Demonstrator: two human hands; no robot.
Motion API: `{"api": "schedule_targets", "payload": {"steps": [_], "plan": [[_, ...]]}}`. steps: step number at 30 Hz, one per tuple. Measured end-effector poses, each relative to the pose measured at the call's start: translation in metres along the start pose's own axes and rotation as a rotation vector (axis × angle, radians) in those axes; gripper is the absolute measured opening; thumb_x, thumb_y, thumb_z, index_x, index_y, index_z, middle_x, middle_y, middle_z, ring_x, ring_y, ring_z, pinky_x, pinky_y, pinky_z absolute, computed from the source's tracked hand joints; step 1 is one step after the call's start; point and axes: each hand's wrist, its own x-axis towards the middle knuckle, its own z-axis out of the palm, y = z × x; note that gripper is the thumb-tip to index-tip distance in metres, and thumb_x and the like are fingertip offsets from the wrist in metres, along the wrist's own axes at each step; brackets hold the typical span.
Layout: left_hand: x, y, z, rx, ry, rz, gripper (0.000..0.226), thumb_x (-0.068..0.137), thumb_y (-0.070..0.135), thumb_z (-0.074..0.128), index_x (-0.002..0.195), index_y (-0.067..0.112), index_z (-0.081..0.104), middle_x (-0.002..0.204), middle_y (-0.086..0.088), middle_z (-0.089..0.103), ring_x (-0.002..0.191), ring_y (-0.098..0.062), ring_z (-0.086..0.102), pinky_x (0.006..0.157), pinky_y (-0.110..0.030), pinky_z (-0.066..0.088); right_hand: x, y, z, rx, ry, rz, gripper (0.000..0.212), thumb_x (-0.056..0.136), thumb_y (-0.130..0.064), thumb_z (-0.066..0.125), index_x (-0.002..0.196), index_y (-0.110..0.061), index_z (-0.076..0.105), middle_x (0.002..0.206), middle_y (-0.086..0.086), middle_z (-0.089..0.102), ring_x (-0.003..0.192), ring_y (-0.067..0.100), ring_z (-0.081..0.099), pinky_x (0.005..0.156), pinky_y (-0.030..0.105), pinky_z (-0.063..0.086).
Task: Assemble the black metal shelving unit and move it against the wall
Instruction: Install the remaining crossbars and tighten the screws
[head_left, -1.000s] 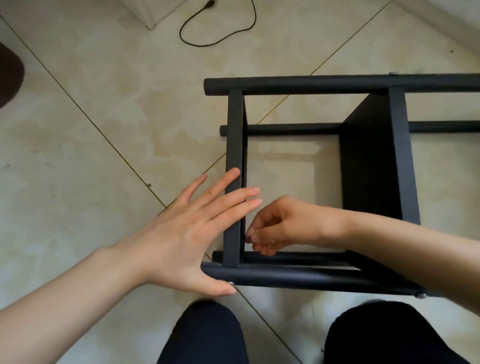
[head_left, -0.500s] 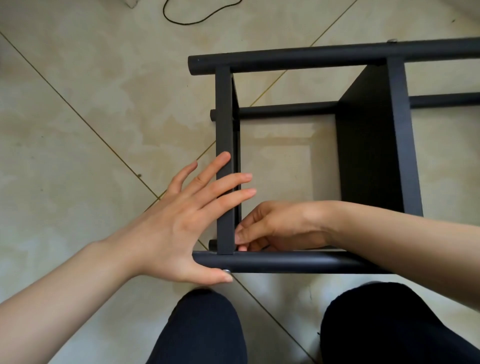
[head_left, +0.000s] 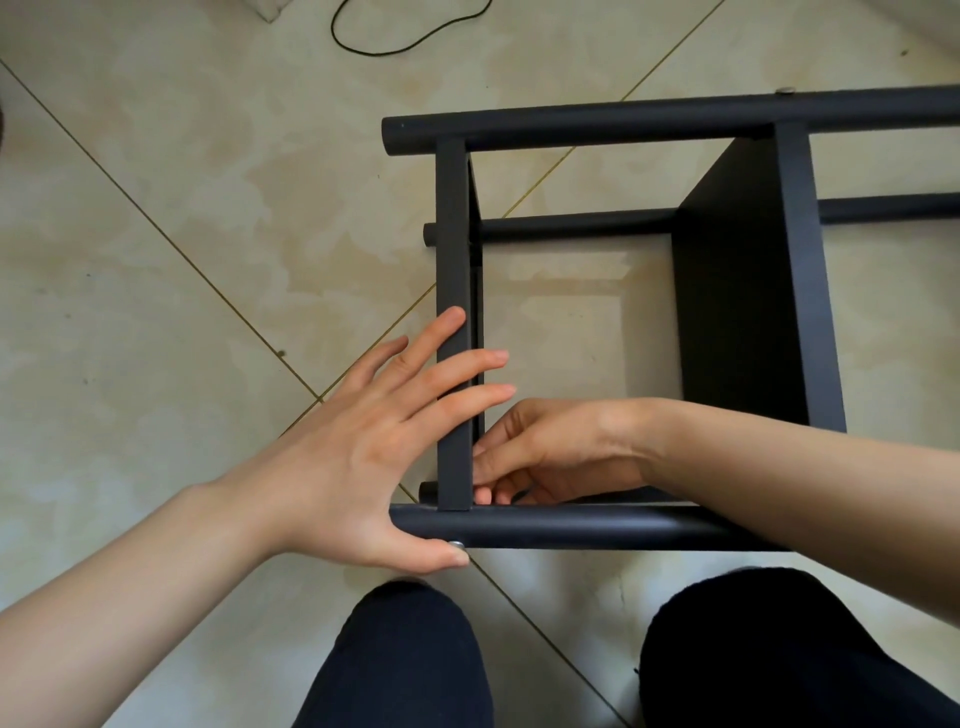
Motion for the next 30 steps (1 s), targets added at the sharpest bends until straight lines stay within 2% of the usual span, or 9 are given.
{"api": "schedule_targets", "payload": {"steps": [5,8,12,15,20,26,30], "plan": [[-0.0003,0.0007,-0.0002,-0.030,0.004,-0.002,0.106,0.068,0.073,0.069,0.155,0.025,0.031,0.167,0.011,0.014,0.156,-0.025,-0.003,0.115,-0.042,0.026,0.0009,-0.0002,-0.0017,0.009,-0.010,0.020,0.011,0.094,-0.011,0.062,0.089,-0.009,0.071,0.079,0.003,0.066,0.071,0.012,0.055,0.081,0.027,0.046],[-0.0005,0.0013,-0.0012,-0.078,0.004,-0.010,0.106,0.066,0.069,0.073,0.154,0.026,0.033,0.166,0.012,0.015,0.156,-0.024,-0.003,0.111,-0.041,0.034,0.0014,-0.0007,-0.0002,-0.028,-0.008,0.013,0.019,0.095,-0.015,0.062,0.079,-0.015,0.073,0.074,0.000,0.065,0.069,0.011,0.055,0.076,0.026,0.046],[-0.0004,0.0019,-0.0003,-0.090,0.010,-0.008,0.105,0.065,0.066,0.075,0.153,0.024,0.035,0.166,0.011,0.017,0.156,-0.024,-0.002,0.113,-0.038,0.029,0.0034,-0.0012,0.0023,-0.120,0.029,0.010,0.029,0.095,-0.019,0.064,0.066,-0.018,0.070,0.069,0.000,0.062,0.067,0.012,0.056,0.071,0.025,0.046],[-0.0002,0.0018,-0.0004,-0.092,0.016,-0.001,0.105,0.065,0.066,0.075,0.153,0.025,0.035,0.166,0.011,0.018,0.156,-0.024,-0.001,0.113,-0.038,0.031,0.0052,-0.0014,0.0030,-0.132,0.032,0.025,0.027,0.095,-0.018,0.062,0.069,-0.017,0.068,0.070,0.001,0.060,0.068,0.013,0.055,0.074,0.027,0.045],[0.0001,0.0017,-0.0007,-0.088,0.010,0.003,0.104,0.065,0.068,0.073,0.153,0.025,0.035,0.166,0.012,0.017,0.156,-0.024,-0.002,0.110,-0.037,0.035,0.0058,0.0006,0.0014,-0.051,0.009,0.008,0.011,0.095,-0.010,0.060,0.088,-0.011,0.068,0.078,0.001,0.063,0.069,0.012,0.055,0.076,0.027,0.046],[0.0003,0.0025,-0.0026,-0.093,-0.004,-0.009,0.104,0.067,0.068,0.072,0.154,0.027,0.033,0.166,0.013,0.015,0.156,-0.023,-0.003,0.105,-0.044,0.047,0.0016,-0.0018,-0.0051,-0.065,-0.005,0.029,0.016,0.092,-0.014,0.065,0.079,-0.015,0.073,0.075,-0.001,0.066,0.069,0.010,0.056,0.077,0.028,0.045],[0.0004,0.0028,-0.0024,-0.093,0.003,0.001,0.105,0.067,0.068,0.072,0.154,0.026,0.032,0.166,0.013,0.016,0.156,-0.023,-0.003,0.105,-0.040,0.045,0.0031,-0.0022,-0.0041,-0.098,-0.002,0.037,0.031,0.092,-0.020,0.066,0.063,-0.023,0.074,0.068,-0.004,0.063,0.069,0.011,0.055,0.075,0.026,0.045]]}}
